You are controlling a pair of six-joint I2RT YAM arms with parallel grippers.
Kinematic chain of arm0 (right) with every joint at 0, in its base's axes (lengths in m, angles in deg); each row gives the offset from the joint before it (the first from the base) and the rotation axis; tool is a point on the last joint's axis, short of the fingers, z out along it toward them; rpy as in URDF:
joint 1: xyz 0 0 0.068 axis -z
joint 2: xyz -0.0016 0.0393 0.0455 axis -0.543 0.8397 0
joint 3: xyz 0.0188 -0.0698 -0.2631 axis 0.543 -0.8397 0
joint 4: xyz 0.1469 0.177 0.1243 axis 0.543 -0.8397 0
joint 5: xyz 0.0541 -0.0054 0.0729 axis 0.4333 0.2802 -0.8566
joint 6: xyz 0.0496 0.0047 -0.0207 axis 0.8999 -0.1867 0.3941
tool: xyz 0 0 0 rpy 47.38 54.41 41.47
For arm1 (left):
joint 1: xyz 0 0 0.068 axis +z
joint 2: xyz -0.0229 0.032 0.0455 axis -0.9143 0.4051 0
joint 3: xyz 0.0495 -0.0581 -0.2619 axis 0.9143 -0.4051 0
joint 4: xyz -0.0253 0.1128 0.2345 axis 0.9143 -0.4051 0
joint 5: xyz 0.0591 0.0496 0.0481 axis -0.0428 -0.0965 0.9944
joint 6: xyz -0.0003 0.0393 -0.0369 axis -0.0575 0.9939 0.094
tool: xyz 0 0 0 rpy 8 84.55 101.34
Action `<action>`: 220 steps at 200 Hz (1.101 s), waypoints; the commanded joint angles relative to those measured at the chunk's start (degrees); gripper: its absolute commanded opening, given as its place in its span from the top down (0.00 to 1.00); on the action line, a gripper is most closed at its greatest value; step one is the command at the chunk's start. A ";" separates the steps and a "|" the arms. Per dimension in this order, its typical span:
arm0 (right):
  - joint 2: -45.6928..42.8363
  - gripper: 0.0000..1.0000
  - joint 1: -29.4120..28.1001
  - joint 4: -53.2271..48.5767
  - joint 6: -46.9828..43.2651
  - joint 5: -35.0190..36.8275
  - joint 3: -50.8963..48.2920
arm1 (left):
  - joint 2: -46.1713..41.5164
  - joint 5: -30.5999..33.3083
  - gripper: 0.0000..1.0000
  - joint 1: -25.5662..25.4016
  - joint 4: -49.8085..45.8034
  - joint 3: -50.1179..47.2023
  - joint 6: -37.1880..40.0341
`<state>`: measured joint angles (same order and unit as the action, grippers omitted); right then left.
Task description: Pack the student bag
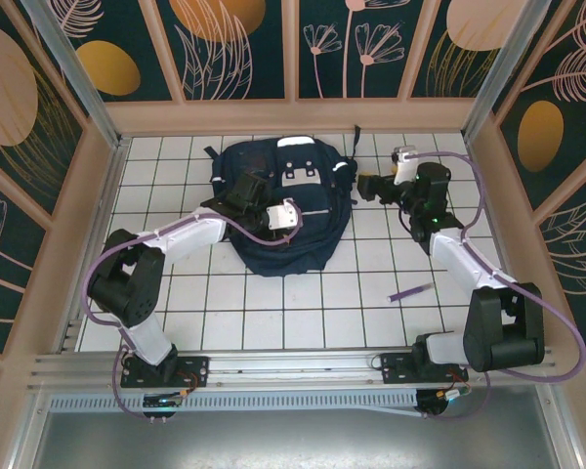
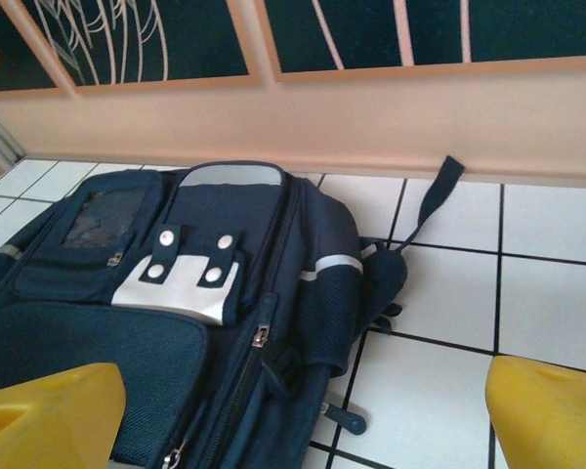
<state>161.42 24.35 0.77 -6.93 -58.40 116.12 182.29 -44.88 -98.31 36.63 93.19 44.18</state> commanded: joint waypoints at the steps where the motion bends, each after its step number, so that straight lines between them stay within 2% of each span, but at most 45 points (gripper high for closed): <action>1: -0.56 0.06 -0.77 2.29 -2.19 -1.49 -0.95 | 3.61 8.66 0.42 0.21 1.23 2.30 -3.04; 13: -0.46 0.07 -1.15 2.34 -2.53 -1.11 -0.95 | 5.39 10.97 0.56 0.21 0.61 4.54 -4.21; 31: -0.72 0.08 -1.67 2.70 -4.22 -1.07 -1.20 | 6.42 11.67 0.87 0.26 -0.90 6.51 -4.30; 43: -1.14 0.08 -1.92 3.31 -6.35 -0.26 -2.13 | 5.83 9.97 1.00 0.21 -1.77 6.58 -3.37; 54: -1.58 0.09 -1.83 4.79 -9.03 -1.47 -3.88 | 4.14 6.94 1.00 0.21 -2.58 5.57 -0.89; 66: -2.09 0.10 -1.53 3.49 -19.35 -9.78 -5.97 | 1.23 2.56 1.00 0.33 -3.22 3.37 3.06; 74: -1.99 0.10 -1.93 -1.00 -28.19 -15.29 -5.30 | -0.87 -0.43 1.00 0.30 -3.45 1.41 6.14; 94: 0.94 0.10 -2.51 -17.09 -44.38 -21.89 -0.21 | -7.27 -5.16 1.00 0.74 -3.17 -3.01 11.85; 104: 2.61 0.10 -2.49 -21.78 -49.22 -24.19 1.55 | -9.23 -6.81 1.00 1.22 -3.61 -3.90 13.20; 116: 4.83 0.14 -2.50 -24.66 -52.33 -25.40 3.35 | -10.94 -10.61 1.00 2.25 -6.08 -3.95 15.49; 126: 6.80 0.20 -2.54 -26.47 -54.41 -26.71 4.72 | -12.16 -13.78 1.00 3.10 -7.70 -4.05 17.35; 142: 9.61 0.31 -2.87 -26.48 -55.49 -29.77 6.45 | -13.98 -17.26 1.00 4.15 -7.01 -5.40 18.75; 156: 11.70 0.36 -3.93 -27.08 -56.25 -31.44 7.84 | -15.00 -18.98 1.00 4.68 -5.38 -6.66 19.12; 220: 17.73 0.42 -7.85 -28.86 -59.01 -32.00 10.16 | -16.21 -23.57 1.00 5.74 -2.32 -8.31 17.87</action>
<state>177.18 17.47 -26.07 -63.52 -88.10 123.88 168.80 -58.96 -92.84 29.52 85.36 60.39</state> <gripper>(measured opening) 0.603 0.046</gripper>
